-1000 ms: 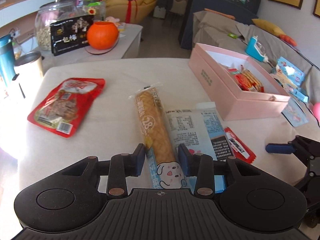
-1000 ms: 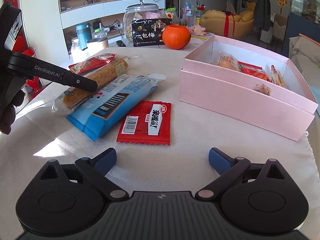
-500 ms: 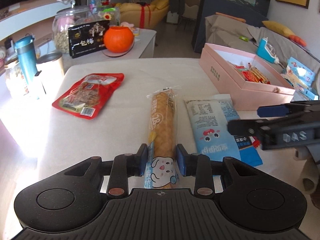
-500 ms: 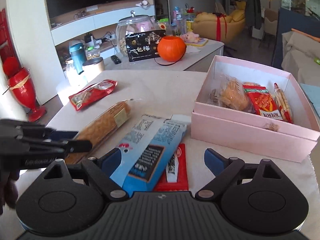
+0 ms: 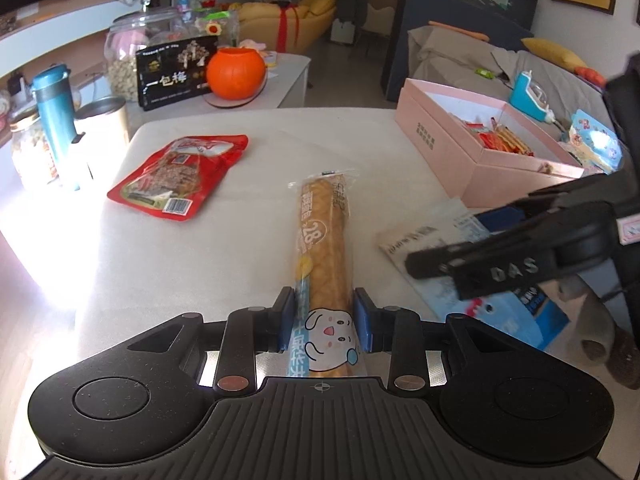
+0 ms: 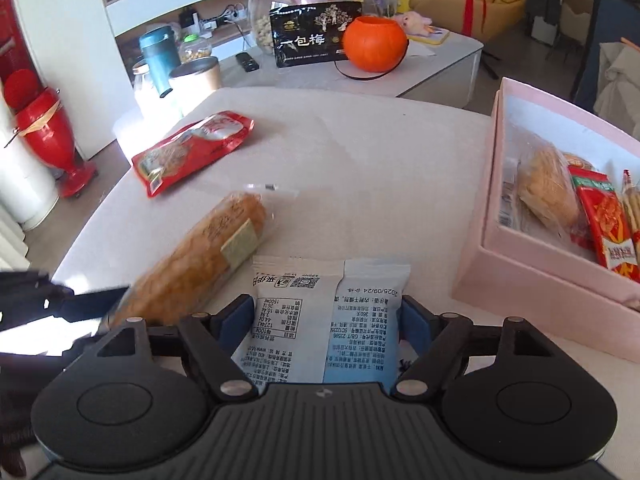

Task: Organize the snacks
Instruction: 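Carry the bread loaf and white-blue packet into the pink box and open both grippers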

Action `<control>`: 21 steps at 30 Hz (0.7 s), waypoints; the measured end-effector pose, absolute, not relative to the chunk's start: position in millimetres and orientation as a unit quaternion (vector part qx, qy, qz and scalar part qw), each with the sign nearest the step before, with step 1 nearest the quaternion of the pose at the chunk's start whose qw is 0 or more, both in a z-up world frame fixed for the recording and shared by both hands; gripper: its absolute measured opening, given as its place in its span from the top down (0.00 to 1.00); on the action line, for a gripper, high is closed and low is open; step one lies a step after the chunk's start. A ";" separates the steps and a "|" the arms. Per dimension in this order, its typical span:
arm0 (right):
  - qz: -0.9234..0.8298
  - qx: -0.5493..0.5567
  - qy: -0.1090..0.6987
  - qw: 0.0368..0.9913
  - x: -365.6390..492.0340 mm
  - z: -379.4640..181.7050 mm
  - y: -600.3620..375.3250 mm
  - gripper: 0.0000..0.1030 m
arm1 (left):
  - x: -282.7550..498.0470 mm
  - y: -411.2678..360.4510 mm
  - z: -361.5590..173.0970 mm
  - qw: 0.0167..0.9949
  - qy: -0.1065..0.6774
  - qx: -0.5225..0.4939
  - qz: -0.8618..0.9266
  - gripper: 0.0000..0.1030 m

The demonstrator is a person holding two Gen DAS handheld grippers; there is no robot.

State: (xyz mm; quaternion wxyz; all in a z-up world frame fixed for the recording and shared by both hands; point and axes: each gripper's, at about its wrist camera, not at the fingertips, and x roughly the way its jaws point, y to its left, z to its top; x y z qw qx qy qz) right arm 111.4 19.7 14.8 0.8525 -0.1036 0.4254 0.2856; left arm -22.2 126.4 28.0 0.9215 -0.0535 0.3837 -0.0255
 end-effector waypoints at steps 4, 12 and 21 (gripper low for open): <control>0.281 -0.107 0.424 0.854 91.4 17.9 -28.8 0.24 | -21.9 112.5 28.0 0.918 0.390 -0.050 -0.051 0.65; 0.178 -0.079 0.388 0.901 96.6 18.8 -115.5 0.24 | -1.7 74.9 25.7 0.911 0.399 -0.049 -0.094 0.64; 0.161 -0.005 0.346 0.924 86.1 -8.1 -138.9 0.20 | 78.6 60.0 22.2 0.899 0.430 -0.044 -0.072 0.61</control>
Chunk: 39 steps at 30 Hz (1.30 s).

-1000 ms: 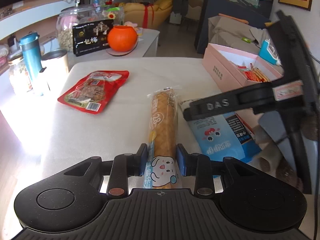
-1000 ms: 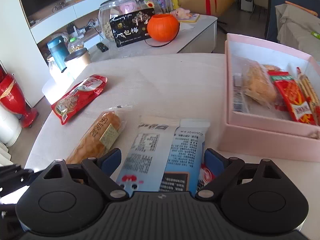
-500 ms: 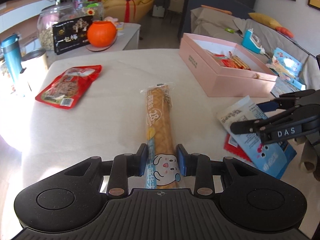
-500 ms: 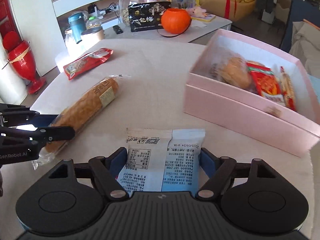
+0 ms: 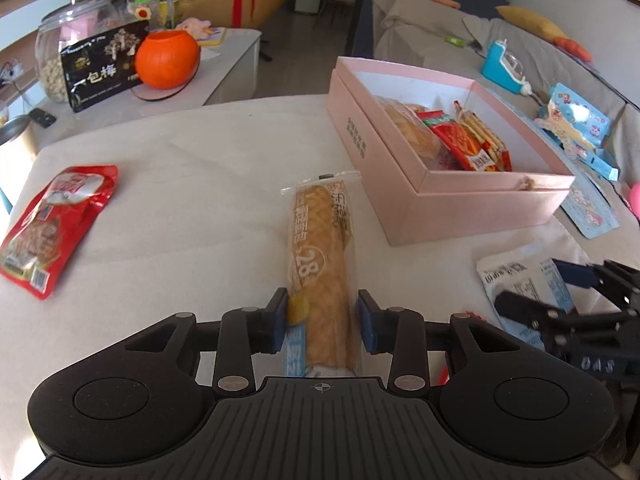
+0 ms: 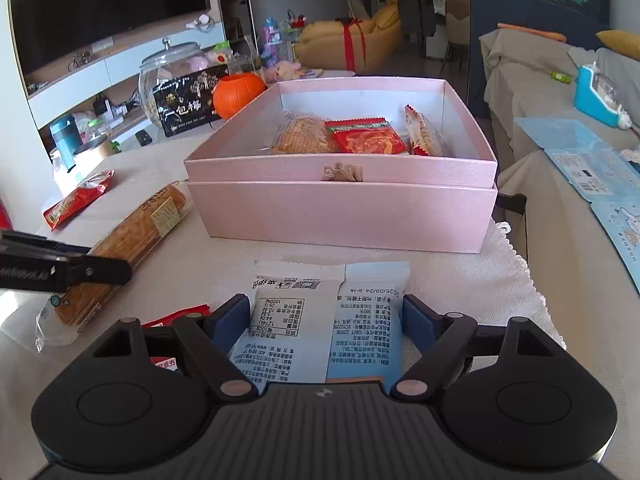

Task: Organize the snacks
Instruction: 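Carry the bread loaf and white-blue packet into the pink box and open both grippers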

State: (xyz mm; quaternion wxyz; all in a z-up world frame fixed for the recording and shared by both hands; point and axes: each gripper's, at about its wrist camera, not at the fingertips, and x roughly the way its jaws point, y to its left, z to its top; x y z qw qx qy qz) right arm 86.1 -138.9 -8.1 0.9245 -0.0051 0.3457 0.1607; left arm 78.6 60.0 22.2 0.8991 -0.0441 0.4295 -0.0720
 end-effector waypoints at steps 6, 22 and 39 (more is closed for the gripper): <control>0.163 0.004 0.343 0.925 87.3 -7.3 -139.1 0.18 | 127.0 53.7 21.9 0.897 0.437 -0.045 -0.053 0.59; 0.161 -0.043 0.363 0.917 88.4 -10.2 -120.4 0.04 | 62.1 40.6 22.6 0.888 0.448 0.026 -0.098 0.59; 0.141 -0.033 0.421 0.895 94.6 17.3 -122.6 0.16 | 51.5 49.4 23.1 0.896 0.436 -0.031 -0.077 0.67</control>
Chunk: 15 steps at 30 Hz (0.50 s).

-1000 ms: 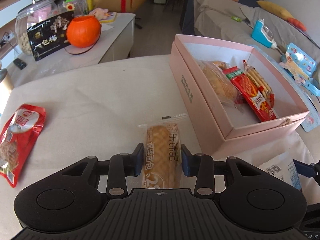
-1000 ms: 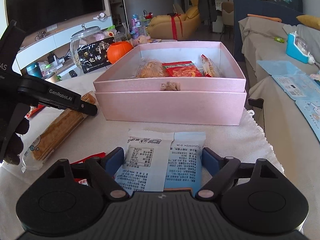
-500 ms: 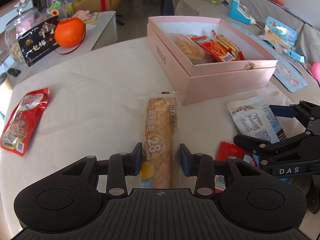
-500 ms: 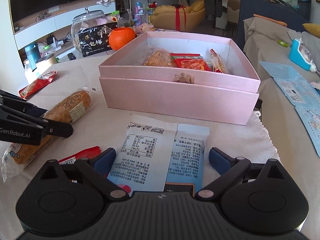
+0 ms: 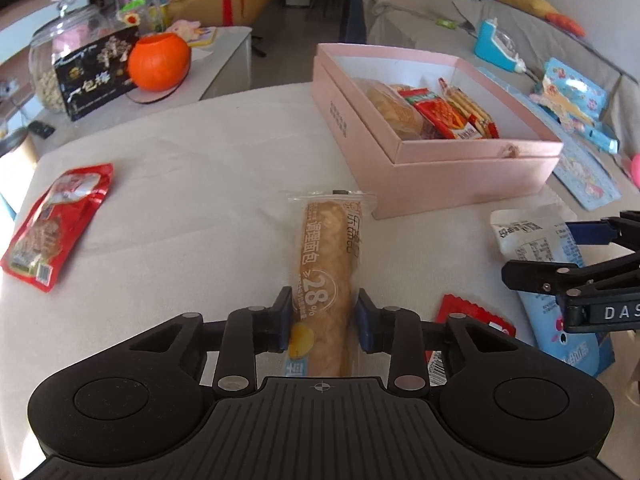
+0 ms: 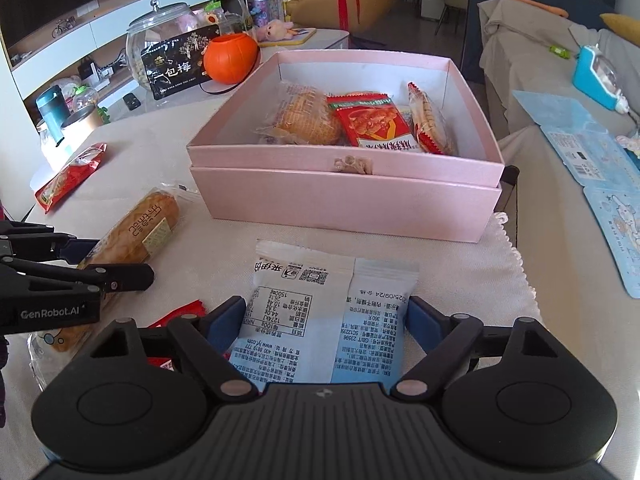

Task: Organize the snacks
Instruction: 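Carry the bread loaf and white-blue packet into the pink box and open both grippers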

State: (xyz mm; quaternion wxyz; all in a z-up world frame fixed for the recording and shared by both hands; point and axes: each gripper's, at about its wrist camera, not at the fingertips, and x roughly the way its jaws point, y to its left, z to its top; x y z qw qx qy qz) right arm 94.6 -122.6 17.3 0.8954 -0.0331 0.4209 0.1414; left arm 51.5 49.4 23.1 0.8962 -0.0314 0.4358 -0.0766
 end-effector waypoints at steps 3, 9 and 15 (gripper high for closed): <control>0.147 -0.047 0.393 0.907 83.5 41.2 -126.0 0.16 | 42.4 59.1 31.1 0.897 0.424 -0.081 -0.090 0.68; 0.157 -0.050 0.330 0.929 75.0 103.7 -133.9 0.16 | 19.8 54.2 85.7 0.930 0.346 -0.069 -0.098 0.69; 0.149 -0.052 0.287 0.945 72.9 160.0 -139.9 0.16 | 10.2 28.7 141.9 0.954 0.276 -0.032 -0.111 0.69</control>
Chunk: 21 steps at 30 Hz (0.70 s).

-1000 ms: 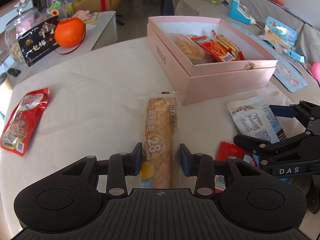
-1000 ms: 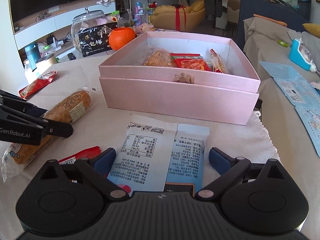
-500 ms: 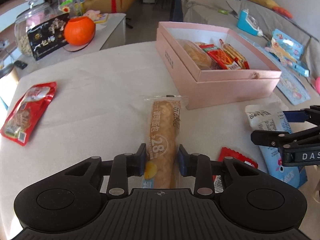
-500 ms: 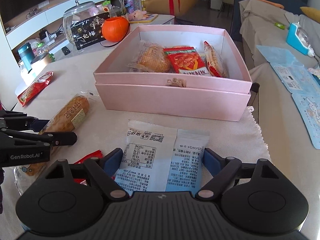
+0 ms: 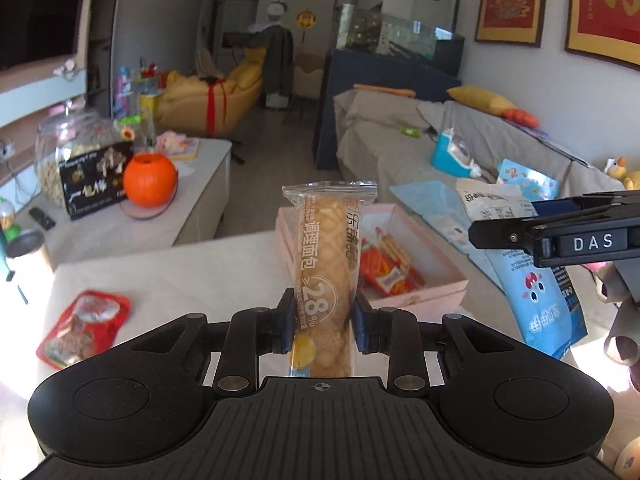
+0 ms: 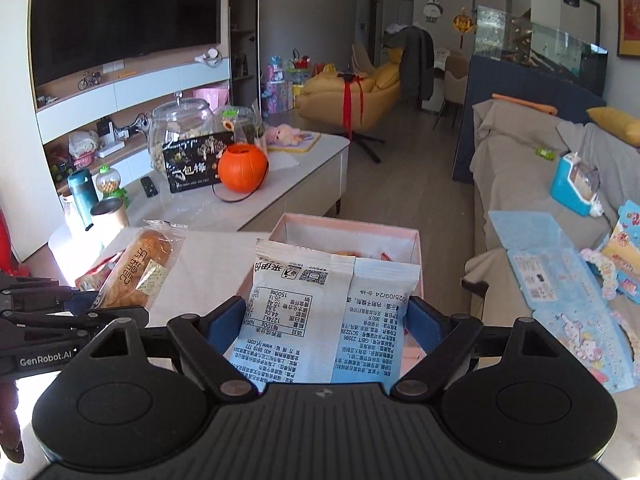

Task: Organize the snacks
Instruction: 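Carry the bread loaf and white-blue packet into the pink box and open both grippers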

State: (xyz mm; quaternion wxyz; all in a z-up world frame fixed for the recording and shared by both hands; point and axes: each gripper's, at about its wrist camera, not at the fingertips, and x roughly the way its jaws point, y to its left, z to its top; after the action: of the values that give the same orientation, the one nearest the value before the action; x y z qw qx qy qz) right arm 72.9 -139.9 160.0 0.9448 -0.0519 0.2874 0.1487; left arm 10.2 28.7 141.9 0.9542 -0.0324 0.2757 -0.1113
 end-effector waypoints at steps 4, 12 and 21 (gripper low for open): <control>0.137 -0.060 0.257 0.955 75.4 191.3 -144.7 0.16 | 21.7 11.8 162.4 0.958 0.257 -0.023 -0.123 0.69; 0.113 -0.075 0.216 0.967 90.4 229.9 -166.5 0.16 | 92.1 -17.4 200.2 0.962 0.215 -0.028 -0.166 0.69; 0.089 -0.079 0.247 0.962 137.7 212.7 -189.9 0.16 | 174.6 -0.2 157.6 0.940 0.245 -0.131 -0.197 0.64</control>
State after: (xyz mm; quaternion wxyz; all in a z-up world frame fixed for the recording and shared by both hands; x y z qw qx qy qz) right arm 137.7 -189.9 212.7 0.9617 -0.0792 0.2470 0.0886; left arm 174.6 -0.2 157.6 0.9404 -0.1306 0.2445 -0.1968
